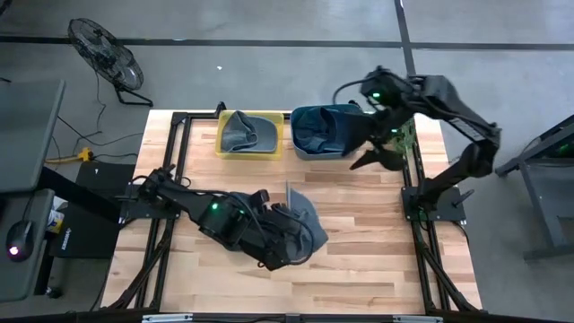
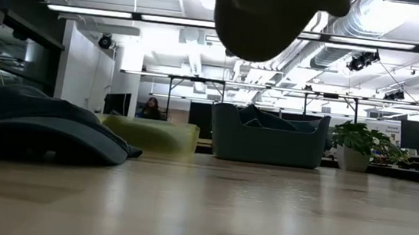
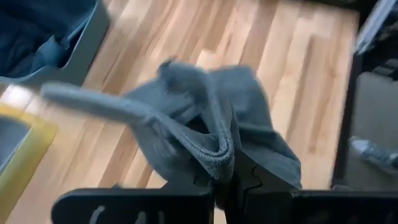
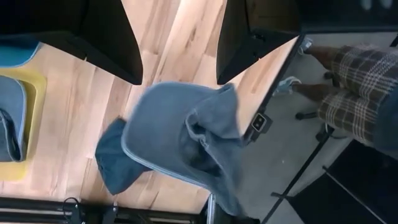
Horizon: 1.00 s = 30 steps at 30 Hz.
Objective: Pick & Place hat
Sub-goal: Put the gray cap into the yellow bin
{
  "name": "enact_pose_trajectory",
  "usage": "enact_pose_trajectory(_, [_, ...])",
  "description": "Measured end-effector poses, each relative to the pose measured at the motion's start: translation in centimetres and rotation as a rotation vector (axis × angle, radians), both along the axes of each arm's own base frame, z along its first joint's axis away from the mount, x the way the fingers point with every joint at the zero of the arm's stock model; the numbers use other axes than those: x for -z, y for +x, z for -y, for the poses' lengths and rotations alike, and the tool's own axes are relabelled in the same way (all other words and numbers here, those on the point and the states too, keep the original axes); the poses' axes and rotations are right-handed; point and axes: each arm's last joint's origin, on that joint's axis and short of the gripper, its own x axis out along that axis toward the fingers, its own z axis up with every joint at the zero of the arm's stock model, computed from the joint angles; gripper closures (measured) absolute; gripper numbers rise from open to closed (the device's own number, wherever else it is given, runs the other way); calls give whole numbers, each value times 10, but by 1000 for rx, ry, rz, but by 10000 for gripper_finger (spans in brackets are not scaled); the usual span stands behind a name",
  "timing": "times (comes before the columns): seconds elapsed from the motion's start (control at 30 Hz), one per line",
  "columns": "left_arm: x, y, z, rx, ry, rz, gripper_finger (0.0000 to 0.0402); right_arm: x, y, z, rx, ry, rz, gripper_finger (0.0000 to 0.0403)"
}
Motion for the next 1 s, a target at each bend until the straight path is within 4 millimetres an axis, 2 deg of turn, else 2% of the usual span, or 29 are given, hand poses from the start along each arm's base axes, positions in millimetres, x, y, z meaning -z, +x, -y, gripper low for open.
enact_pose_trajectory(0.17, [-7, 2, 1, 37, 2, 58, 401, 21, 33, 9, -46, -10, -38, 204])
enact_pose_trajectory(0.43, [-9, -2, -2, 45, 37, 48, 401, 49, 73, 7, -126, -62, -76, 204])
enact_pose_trajectory(0.57, [-11, -5, -3, 53, 35, 40, 401, 60, 89, 8, -150, -87, -79, 199])
enact_pose_trajectory(0.8, [-12, -8, 0, 123, 32, 8, 401, 79, 117, 12, -169, -155, -46, 168])
enact_pose_trajectory(1.0, [-6, -16, -2, 163, 17, -106, 401, 90, 135, 7, -247, -208, 13, 158])
